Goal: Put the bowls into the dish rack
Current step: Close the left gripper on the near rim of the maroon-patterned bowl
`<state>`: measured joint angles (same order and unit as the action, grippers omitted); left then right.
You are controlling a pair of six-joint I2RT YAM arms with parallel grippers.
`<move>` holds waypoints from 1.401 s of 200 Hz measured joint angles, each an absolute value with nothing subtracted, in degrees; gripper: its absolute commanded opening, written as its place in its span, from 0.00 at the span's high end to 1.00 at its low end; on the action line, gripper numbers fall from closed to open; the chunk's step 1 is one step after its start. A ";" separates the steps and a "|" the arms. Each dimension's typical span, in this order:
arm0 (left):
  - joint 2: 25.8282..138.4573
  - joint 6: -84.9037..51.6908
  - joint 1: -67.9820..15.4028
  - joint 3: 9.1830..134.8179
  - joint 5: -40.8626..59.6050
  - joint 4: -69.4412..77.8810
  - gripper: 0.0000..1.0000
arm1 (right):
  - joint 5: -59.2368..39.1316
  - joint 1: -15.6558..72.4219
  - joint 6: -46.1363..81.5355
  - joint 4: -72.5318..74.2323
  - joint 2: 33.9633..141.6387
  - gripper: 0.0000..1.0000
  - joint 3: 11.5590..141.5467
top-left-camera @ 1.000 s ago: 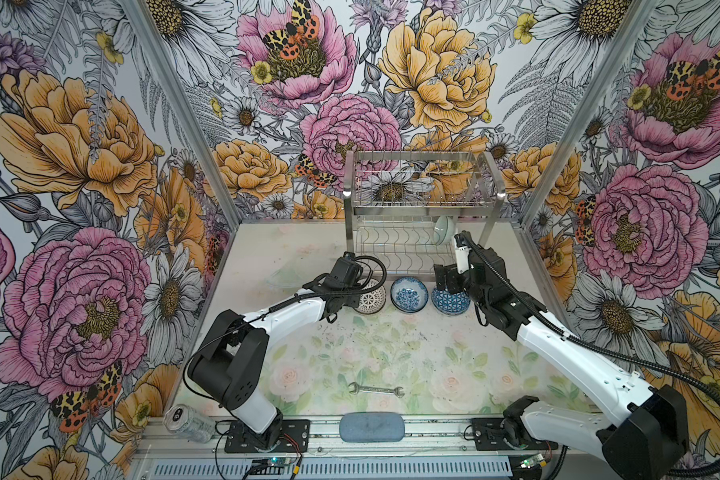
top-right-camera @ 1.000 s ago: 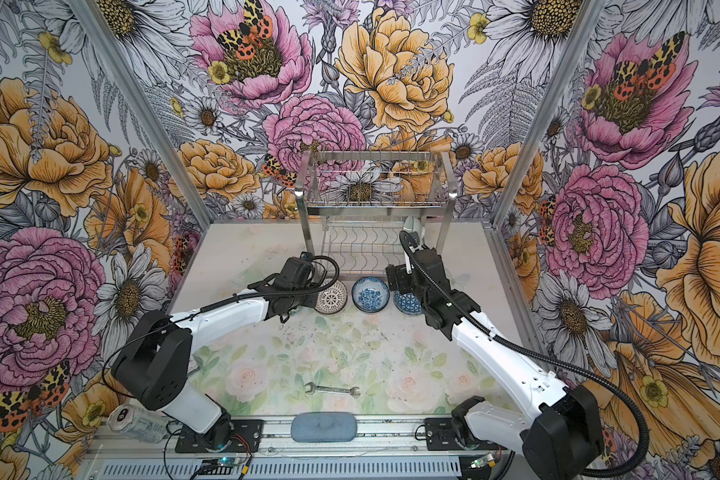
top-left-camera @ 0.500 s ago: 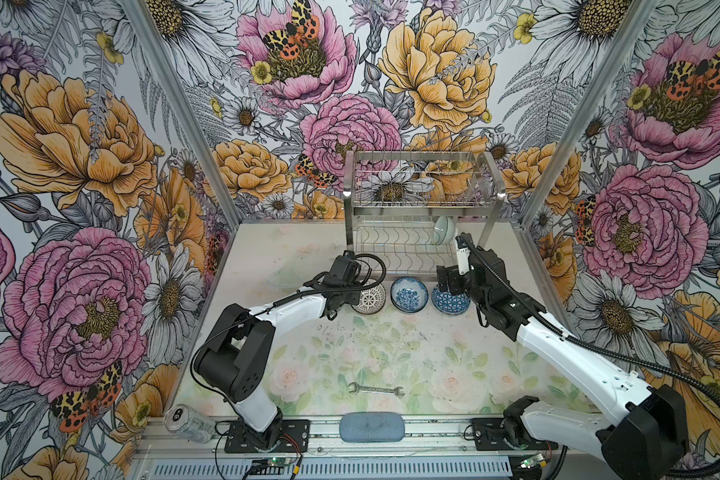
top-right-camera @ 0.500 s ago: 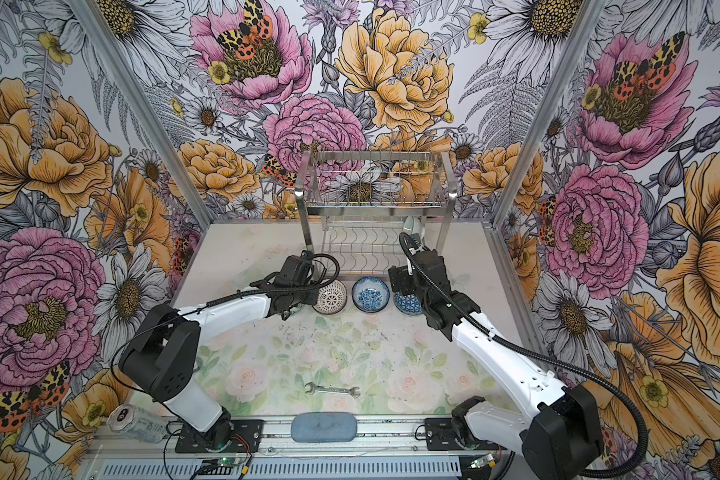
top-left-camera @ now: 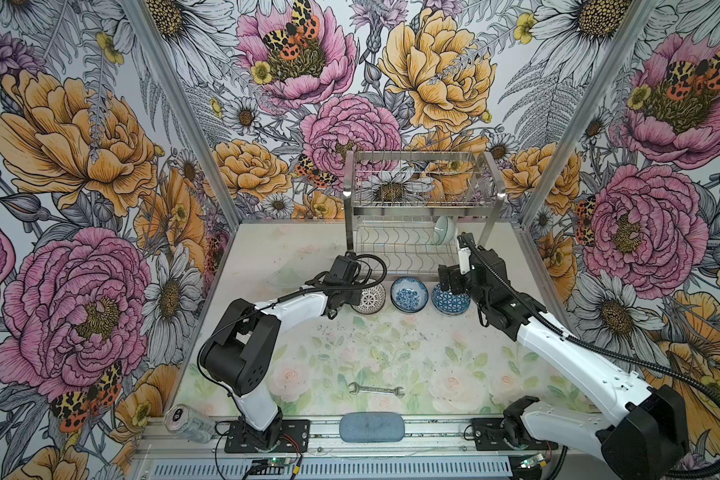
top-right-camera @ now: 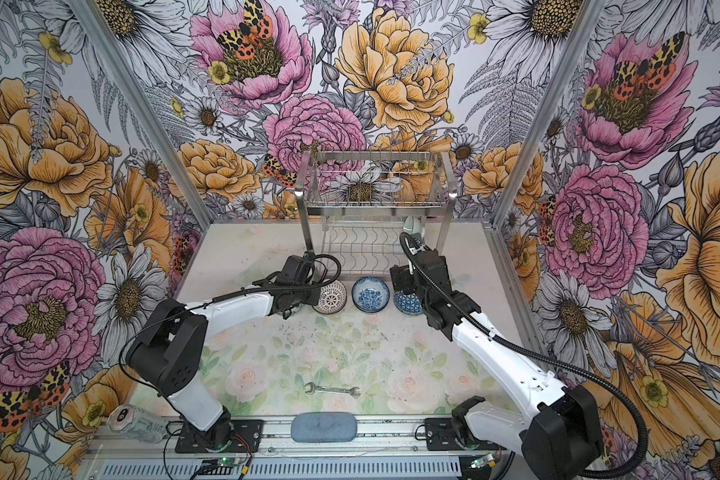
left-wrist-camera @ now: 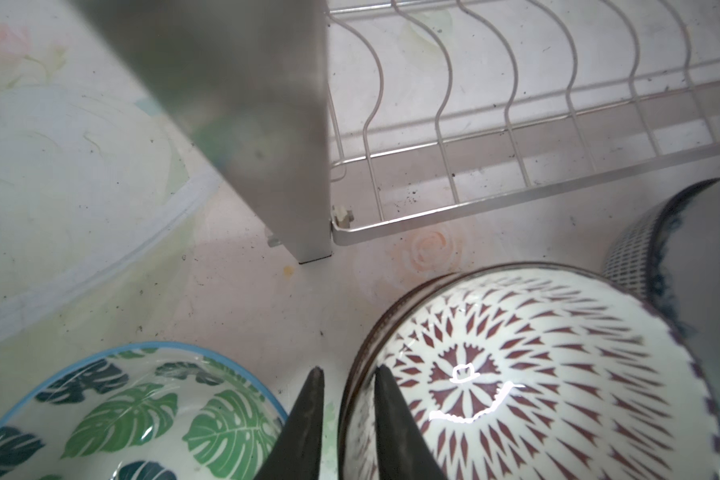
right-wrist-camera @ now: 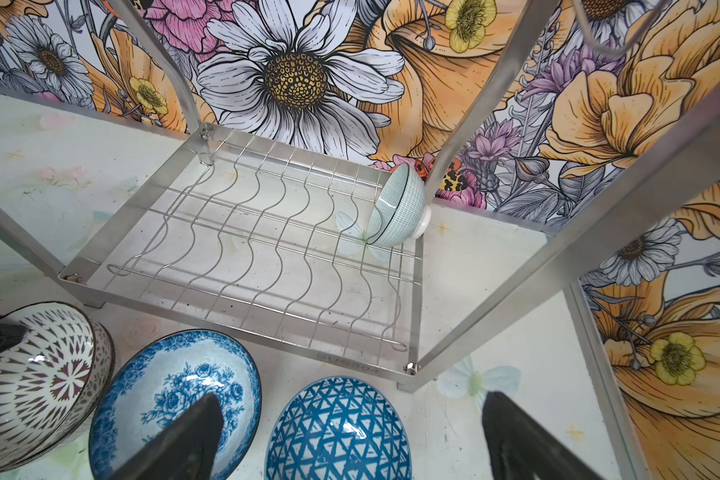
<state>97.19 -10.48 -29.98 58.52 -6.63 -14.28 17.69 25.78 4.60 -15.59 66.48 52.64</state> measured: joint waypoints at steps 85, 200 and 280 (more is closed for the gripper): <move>96.55 -10.52 -29.87 59.27 -5.45 -13.43 0.93 | 17.80 25.78 4.45 -15.59 66.48 0.01 52.62; 93.71 -10.07 -30.87 59.24 -8.84 -17.39 0.81 | 17.78 25.78 4.45 -15.59 66.48 0.01 52.18; 93.38 -10.00 -31.66 59.24 -12.25 -17.69 0.75 | 17.78 25.78 4.45 -15.55 66.48 0.01 52.16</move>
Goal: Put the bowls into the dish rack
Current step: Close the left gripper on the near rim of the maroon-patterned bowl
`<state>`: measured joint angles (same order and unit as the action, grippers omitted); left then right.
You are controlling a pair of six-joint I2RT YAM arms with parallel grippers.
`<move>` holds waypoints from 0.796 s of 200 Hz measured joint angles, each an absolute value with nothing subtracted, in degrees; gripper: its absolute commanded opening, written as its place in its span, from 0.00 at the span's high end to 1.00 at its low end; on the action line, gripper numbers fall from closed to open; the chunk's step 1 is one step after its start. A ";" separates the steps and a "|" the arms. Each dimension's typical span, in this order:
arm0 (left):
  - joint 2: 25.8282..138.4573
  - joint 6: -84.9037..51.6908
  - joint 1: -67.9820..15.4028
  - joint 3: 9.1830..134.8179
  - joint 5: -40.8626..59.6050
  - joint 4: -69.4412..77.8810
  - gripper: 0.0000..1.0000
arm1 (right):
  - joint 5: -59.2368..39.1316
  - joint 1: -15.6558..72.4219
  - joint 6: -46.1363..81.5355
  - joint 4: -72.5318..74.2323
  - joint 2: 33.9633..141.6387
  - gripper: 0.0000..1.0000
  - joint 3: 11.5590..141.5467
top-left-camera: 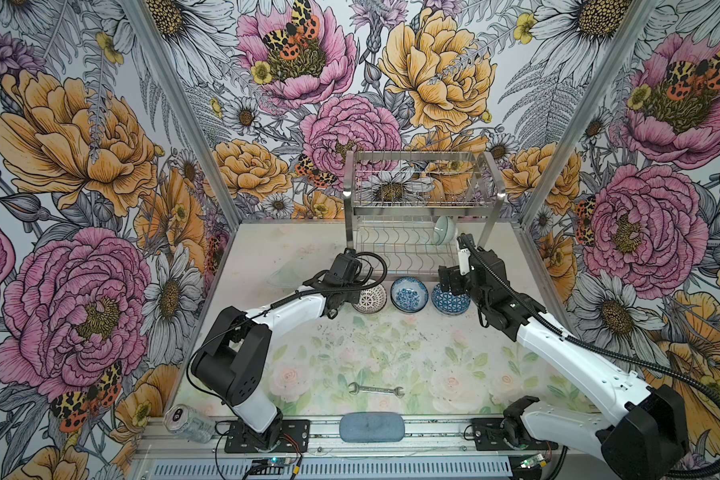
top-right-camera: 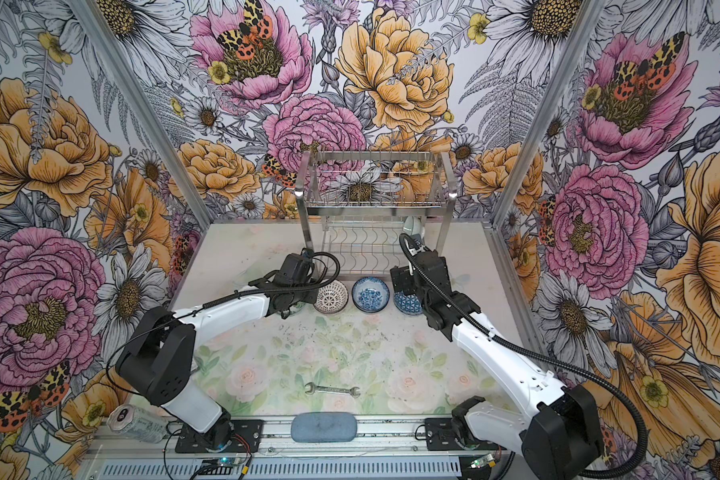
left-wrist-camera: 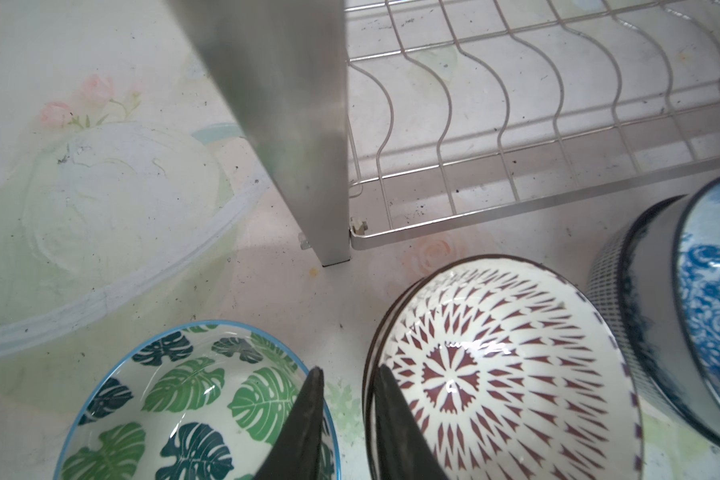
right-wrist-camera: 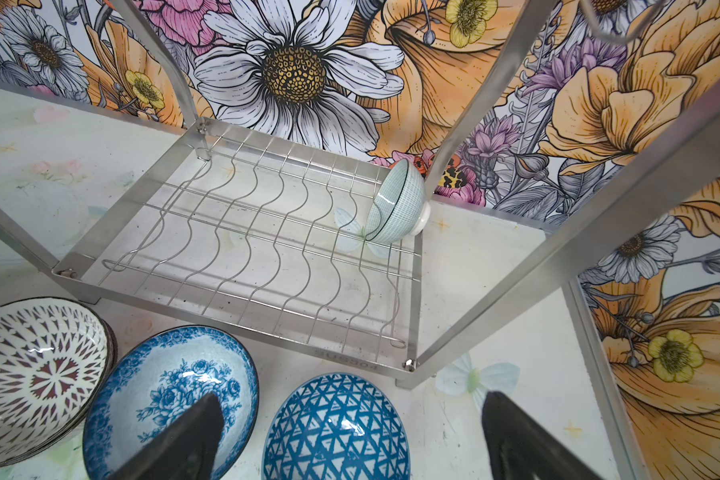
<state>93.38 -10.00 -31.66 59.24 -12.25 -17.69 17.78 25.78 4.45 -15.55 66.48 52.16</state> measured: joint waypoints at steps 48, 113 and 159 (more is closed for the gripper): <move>95.02 -10.04 -32.14 60.12 -12.23 -17.78 0.75 | 17.78 25.78 4.45 -15.55 66.48 0.01 52.16; 97.67 -10.11 -32.40 60.86 -10.98 -17.76 0.78 | 17.78 25.78 4.45 -15.55 66.48 0.01 52.16; 97.76 -10.31 -32.42 61.10 -10.46 -17.78 0.95 | 17.78 25.78 4.45 -15.55 66.59 0.02 52.16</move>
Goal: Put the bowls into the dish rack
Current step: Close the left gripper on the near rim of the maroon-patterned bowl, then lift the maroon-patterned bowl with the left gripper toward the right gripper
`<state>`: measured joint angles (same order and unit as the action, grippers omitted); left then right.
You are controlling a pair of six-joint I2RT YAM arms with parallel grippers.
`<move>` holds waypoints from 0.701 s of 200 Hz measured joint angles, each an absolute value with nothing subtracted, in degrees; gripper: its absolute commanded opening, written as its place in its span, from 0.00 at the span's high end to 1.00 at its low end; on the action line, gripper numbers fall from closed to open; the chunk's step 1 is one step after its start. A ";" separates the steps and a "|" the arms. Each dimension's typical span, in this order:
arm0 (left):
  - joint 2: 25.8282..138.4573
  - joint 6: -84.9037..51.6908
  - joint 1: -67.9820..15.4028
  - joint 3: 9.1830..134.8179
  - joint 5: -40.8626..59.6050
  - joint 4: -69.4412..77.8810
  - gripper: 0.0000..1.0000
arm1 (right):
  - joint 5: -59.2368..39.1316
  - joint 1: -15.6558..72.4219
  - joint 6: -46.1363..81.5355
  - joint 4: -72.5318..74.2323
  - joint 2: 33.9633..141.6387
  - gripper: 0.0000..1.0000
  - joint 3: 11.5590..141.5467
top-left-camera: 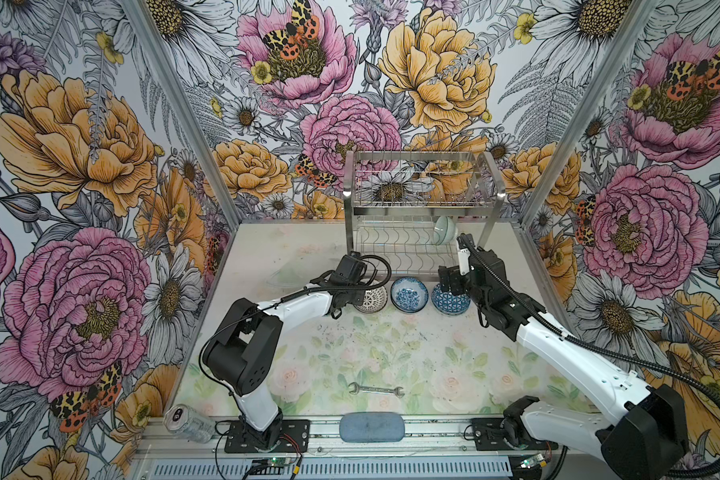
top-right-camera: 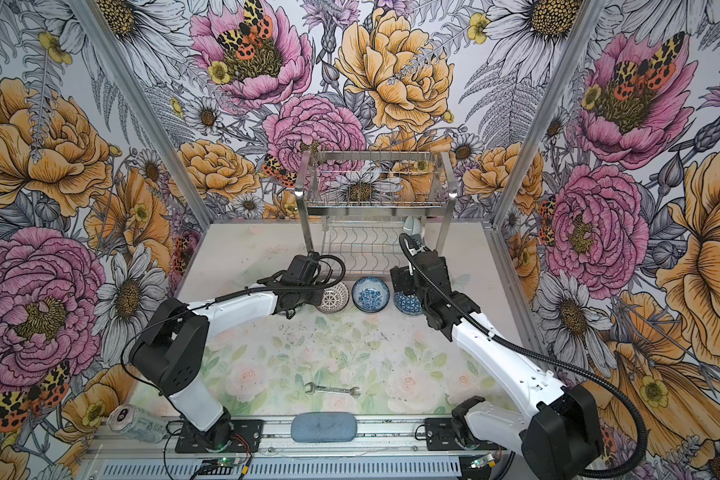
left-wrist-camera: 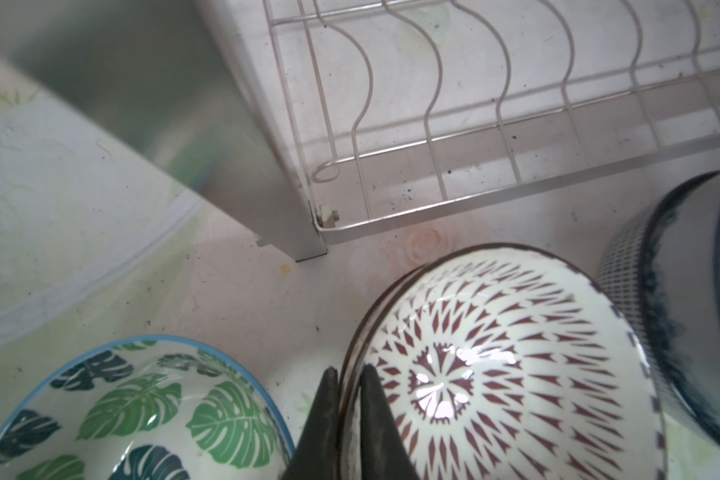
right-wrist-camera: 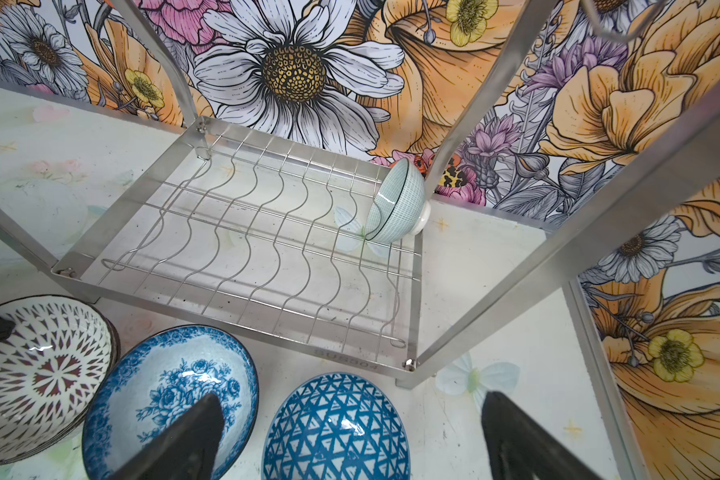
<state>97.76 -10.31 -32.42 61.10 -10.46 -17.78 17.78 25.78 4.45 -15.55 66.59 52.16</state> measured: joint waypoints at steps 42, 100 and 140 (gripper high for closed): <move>97.71 -10.31 -32.40 61.84 -10.50 -18.96 1.00 | 17.78 25.78 4.45 -15.55 66.59 0.01 52.16; 94.67 -10.09 -32.40 63.00 -11.29 -22.74 1.00 | 16.27 25.78 4.51 -15.79 66.24 0.01 52.18; 89.27 -10.72 -32.64 64.64 -12.51 -24.23 1.00 | 13.37 27.16 6.68 -17.41 64.90 0.02 53.36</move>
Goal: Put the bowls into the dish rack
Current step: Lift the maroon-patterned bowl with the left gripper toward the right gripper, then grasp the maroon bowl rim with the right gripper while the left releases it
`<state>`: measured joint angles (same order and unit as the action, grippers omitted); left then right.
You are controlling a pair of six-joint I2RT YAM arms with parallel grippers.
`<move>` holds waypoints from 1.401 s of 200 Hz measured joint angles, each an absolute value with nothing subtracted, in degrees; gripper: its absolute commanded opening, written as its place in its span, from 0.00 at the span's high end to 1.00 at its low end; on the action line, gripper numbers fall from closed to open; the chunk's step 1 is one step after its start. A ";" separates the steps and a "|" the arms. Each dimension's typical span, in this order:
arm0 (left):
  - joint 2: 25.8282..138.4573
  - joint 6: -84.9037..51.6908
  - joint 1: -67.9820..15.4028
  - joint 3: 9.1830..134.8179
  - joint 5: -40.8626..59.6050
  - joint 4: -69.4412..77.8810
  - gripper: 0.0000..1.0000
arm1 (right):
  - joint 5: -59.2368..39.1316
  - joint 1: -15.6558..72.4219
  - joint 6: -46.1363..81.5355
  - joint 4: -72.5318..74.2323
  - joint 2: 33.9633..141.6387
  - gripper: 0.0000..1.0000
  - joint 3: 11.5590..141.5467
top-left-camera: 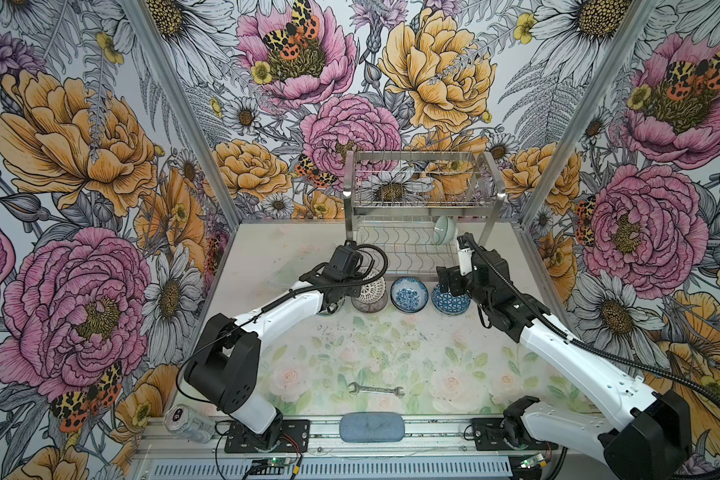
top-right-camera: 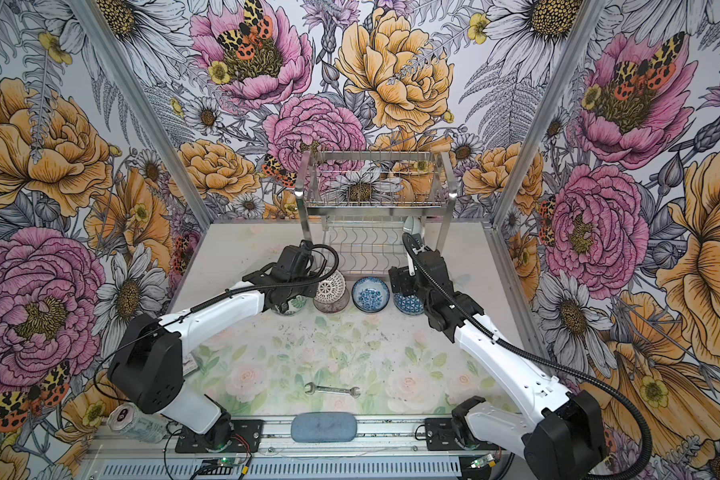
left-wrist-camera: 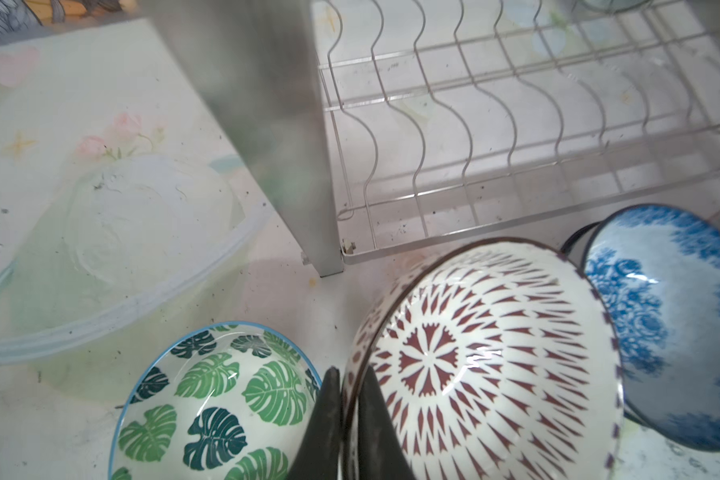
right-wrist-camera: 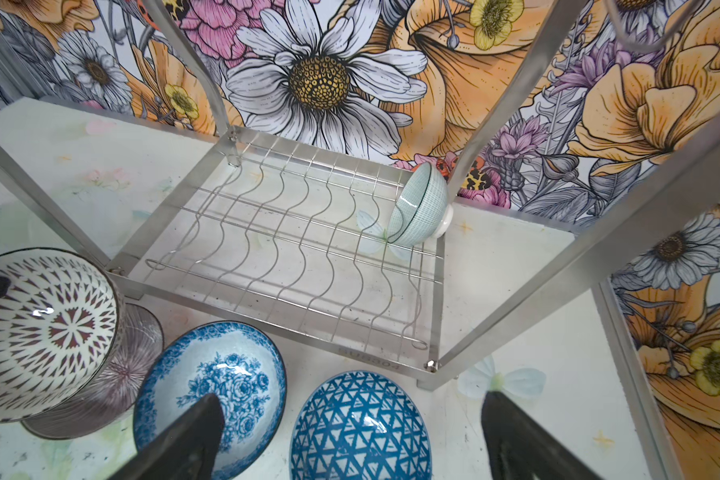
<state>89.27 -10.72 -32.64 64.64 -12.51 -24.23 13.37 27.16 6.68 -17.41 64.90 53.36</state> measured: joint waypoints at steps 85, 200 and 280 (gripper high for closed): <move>85.71 -16.40 -42.78 66.02 -13.78 -19.53 1.00 | 7.44 35.27 18.11 -17.67 65.82 0.06 58.46; 85.71 -19.62 -45.91 66.24 -14.15 -13.61 1.00 | 8.40 35.73 29.98 -17.32 73.89 0.38 58.57; 85.62 -19.59 -46.98 66.70 -14.20 -12.99 1.00 | 10.24 35.92 32.18 -17.12 74.02 0.86 58.54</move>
